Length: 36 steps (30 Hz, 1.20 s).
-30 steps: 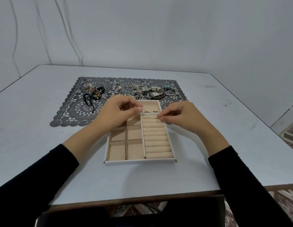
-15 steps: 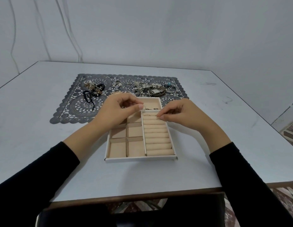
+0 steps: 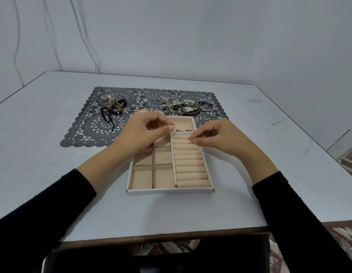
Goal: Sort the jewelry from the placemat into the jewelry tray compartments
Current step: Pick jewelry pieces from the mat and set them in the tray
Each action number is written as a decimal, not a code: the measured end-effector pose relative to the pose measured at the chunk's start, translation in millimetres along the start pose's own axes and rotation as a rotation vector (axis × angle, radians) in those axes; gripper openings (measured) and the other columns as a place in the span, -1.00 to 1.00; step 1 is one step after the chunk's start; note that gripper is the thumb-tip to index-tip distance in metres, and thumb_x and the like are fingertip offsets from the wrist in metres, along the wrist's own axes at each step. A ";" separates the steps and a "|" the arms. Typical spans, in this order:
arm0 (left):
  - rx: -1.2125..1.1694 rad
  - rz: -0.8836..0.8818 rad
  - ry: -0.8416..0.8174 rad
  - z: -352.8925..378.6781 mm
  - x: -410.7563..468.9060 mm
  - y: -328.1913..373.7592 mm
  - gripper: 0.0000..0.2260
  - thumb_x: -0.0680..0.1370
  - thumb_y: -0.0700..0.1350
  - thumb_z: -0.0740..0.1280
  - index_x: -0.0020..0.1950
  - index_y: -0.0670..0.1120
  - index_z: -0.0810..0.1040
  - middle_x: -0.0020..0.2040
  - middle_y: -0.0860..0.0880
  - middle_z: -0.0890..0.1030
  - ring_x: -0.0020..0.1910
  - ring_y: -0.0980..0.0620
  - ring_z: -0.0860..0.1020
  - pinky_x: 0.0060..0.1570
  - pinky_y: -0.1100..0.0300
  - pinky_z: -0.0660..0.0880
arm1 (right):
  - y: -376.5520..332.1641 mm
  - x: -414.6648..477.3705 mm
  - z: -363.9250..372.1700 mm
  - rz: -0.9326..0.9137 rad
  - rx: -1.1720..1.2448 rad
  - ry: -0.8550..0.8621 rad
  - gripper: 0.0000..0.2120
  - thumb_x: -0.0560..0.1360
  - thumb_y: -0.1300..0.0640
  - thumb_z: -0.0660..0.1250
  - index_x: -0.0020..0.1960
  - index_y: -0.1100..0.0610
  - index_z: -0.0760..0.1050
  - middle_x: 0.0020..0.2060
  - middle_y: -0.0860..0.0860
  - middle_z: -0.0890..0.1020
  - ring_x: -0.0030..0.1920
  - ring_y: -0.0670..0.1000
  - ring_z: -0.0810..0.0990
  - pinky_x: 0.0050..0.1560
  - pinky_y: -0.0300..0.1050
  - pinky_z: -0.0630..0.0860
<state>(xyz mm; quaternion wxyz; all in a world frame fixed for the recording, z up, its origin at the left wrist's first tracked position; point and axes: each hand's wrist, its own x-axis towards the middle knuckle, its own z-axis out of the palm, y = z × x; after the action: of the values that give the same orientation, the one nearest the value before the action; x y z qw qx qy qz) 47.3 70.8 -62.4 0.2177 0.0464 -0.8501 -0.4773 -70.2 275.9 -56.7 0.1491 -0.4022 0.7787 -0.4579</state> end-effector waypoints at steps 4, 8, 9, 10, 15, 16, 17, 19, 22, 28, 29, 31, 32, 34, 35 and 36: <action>0.010 -0.013 -0.011 -0.4 0.1 -0.3 -0.95 0.47 -0.09 0.50 -0.09 0.01 0.70 -0.16 -0.04 0.70 -0.25 0.17 0.55 -0.14 0.27 0.51 | -0.2 -5.6 -4.5 0.032 0.160 0.057 -0.87 0.43 0.29 0.47 -0.03 0.20 0.68 -0.33 0.04 0.68 -0.33 -0.11 0.59 -0.30 -0.31 0.47; 0.037 -0.011 -0.040 0.6 1.0 0.9 -0.92 0.47 -0.10 0.50 -0.06 -0.03 0.71 -0.16 0.03 0.70 -0.25 0.26 0.54 -0.15 0.40 0.49 | 14.0 -6.0 -8.1 0.037 0.066 0.282 -0.88 0.48 0.21 0.42 0.01 0.11 0.67 -0.25 -0.05 0.68 -0.28 -0.19 0.59 -0.29 -0.35 0.48; 0.046 -0.010 -0.050 1.1 1.2 2.0 -0.91 0.47 -0.10 0.50 -0.05 -0.04 0.70 -0.16 0.04 0.69 -0.26 0.29 0.54 -0.17 0.44 0.48 | 20.5 -4.8 -8.8 0.054 0.018 0.340 -0.88 0.49 0.18 0.42 0.01 0.07 0.66 -0.20 -0.06 0.68 -0.21 -0.14 0.63 -0.22 -0.27 0.54; 0.056 -0.008 -0.060 1.5 1.5 2.9 -0.91 0.47 -0.11 0.50 -0.05 -0.05 0.70 -0.16 0.04 0.69 -0.26 0.30 0.54 -0.18 0.46 0.46 | 26.4 -3.8 -8.8 0.078 -0.021 0.383 -0.87 0.49 0.16 0.41 0.03 0.04 0.65 -0.15 -0.06 0.68 -0.14 -0.08 0.65 -0.13 -0.19 0.59; 0.095 -0.007 -0.124 2.9 4.0 4.7 -0.93 0.46 -0.09 0.51 -0.08 -0.02 0.71 -0.22 0.10 0.67 -0.27 0.31 0.55 -0.22 0.47 0.43 | 42.9 1.1 -6.1 0.103 -0.427 0.307 -0.59 0.56 0.03 0.30 0.40 0.03 0.42 0.23 -0.03 0.56 0.21 -0.02 0.51 0.11 -0.33 0.31; 0.100 -0.011 -0.129 3.4 4.3 4.7 -0.93 0.46 -0.07 0.51 -0.08 -0.01 0.71 -0.23 0.11 0.67 -0.27 0.31 0.55 -0.23 0.47 0.43 | 44.6 1.9 -4.4 0.115 -0.472 0.267 -0.55 0.58 0.01 0.27 0.44 0.03 0.36 0.28 -0.03 0.53 0.24 0.00 0.49 0.10 -0.31 0.29; 0.105 -0.012 -0.134 3.7 4.5 4.9 -0.93 0.45 -0.06 0.51 -0.09 0.00 0.71 -0.23 0.10 0.67 -0.27 0.30 0.55 -0.23 0.47 0.42 | 46.0 2.5 -3.0 0.123 -0.495 0.238 -0.54 0.58 -0.01 0.25 0.46 0.02 0.32 0.29 -0.03 0.52 0.25 0.02 0.48 0.11 -0.26 0.30; 0.118 -0.010 -0.144 3.9 4.3 5.1 -0.93 0.45 -0.05 0.52 -0.09 0.01 0.72 -0.23 0.09 0.68 -0.26 0.29 0.56 -0.22 0.46 0.44 | 48.4 3.1 -1.3 0.129 -0.522 0.198 -0.56 0.60 -0.03 0.20 0.46 0.02 0.30 0.29 -0.03 0.51 0.26 0.04 0.46 0.17 -0.15 0.34; 0.143 0.001 -0.159 3.3 5.2 3.8 -0.93 0.46 -0.03 0.51 -0.09 0.03 0.72 -0.20 0.09 0.69 -0.20 0.23 0.60 -0.16 0.41 0.49 | 51.0 3.8 -0.9 0.134 -0.568 0.151 -0.56 0.62 -0.05 0.14 0.47 0.02 0.28 0.44 -0.03 0.37 0.44 0.03 0.32 0.41 -0.01 0.26; 0.202 0.024 -0.171 5.4 5.6 6.4 -0.92 0.45 -0.07 0.53 -0.08 -0.01 0.72 -0.18 0.08 0.69 -0.20 0.24 0.60 -0.16 0.46 0.45 | 50.2 3.6 -0.6 0.143 -0.566 0.133 -0.54 0.63 -0.06 0.13 0.49 0.04 0.27 0.51 -0.04 0.25 0.52 -0.03 0.14 0.50 -0.02 0.10; 0.206 0.028 -0.175 5.8 5.6 6.6 -0.91 0.45 -0.07 0.53 -0.08 -0.02 0.72 -0.18 0.08 0.70 -0.19 0.24 0.60 -0.15 0.45 0.46 | 49.7 3.4 -0.8 0.140 -0.563 0.137 -0.54 0.63 -0.05 0.13 0.49 0.04 0.27 0.51 -0.04 0.26 0.52 -0.02 0.14 0.50 -0.02 0.11; 0.226 0.041 -0.189 6.2 5.6 6.9 -0.91 0.44 -0.07 0.53 -0.08 -0.02 0.73 -0.16 0.07 0.70 -0.15 0.21 0.62 -0.10 0.41 0.50 | 49.5 3.5 -0.9 0.140 -0.561 0.143 -0.54 0.63 -0.05 0.14 0.49 0.04 0.28 0.50 -0.04 0.26 0.52 -0.02 0.14 0.50 -0.04 0.12; 0.235 0.043 -0.200 6.2 5.4 7.2 -0.92 0.45 -0.07 0.53 -0.08 -0.01 0.73 -0.16 0.09 0.71 -0.13 0.21 0.62 -0.08 0.41 0.51 | 49.4 3.5 -0.8 0.144 -0.560 0.144 -0.54 0.63 -0.06 0.14 0.49 0.03 0.28 0.50 -0.04 0.26 0.52 -0.02 0.15 0.49 -0.04 0.13; 0.237 0.038 -0.217 6.1 5.0 7.6 -0.93 0.45 -0.07 0.53 -0.08 0.00 0.73 -0.15 0.12 0.71 -0.11 0.22 0.63 -0.04 0.40 0.51 | 48.9 3.4 -0.6 0.148 -0.556 0.146 -0.55 0.62 -0.06 0.14 0.48 0.03 0.28 0.50 -0.05 0.26 0.52 -0.02 0.15 0.49 -0.04 0.14; 0.234 0.033 -0.223 5.7 5.4 7.5 -0.93 0.45 -0.06 0.52 -0.08 0.01 0.74 -0.15 0.13 0.71 -0.09 0.23 0.63 -0.02 0.38 0.52 | 48.7 3.3 -0.6 0.148 -0.553 0.147 -0.55 0.62 -0.06 0.14 0.48 0.03 0.28 0.50 -0.05 0.27 0.52 -0.03 0.16 0.49 -0.04 0.14; 0.231 0.026 -0.233 5.1 6.0 7.2 -0.92 0.45 -0.06 0.52 -0.08 0.02 0.74 -0.13 0.14 0.71 -0.08 0.24 0.63 0.01 0.36 0.52 | 48.5 3.2 -0.6 0.148 -0.549 0.148 -0.55 0.62 -0.05 0.14 0.48 0.03 0.28 0.50 -0.05 0.27 0.52 -0.03 0.16 0.49 -0.04 0.13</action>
<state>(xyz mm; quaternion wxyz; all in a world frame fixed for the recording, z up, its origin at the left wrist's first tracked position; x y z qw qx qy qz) 40.8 77.0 -56.8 0.1169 0.0042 -0.9193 -0.3757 -96.4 286.3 -96.3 0.0105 -0.3354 0.9093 -0.2460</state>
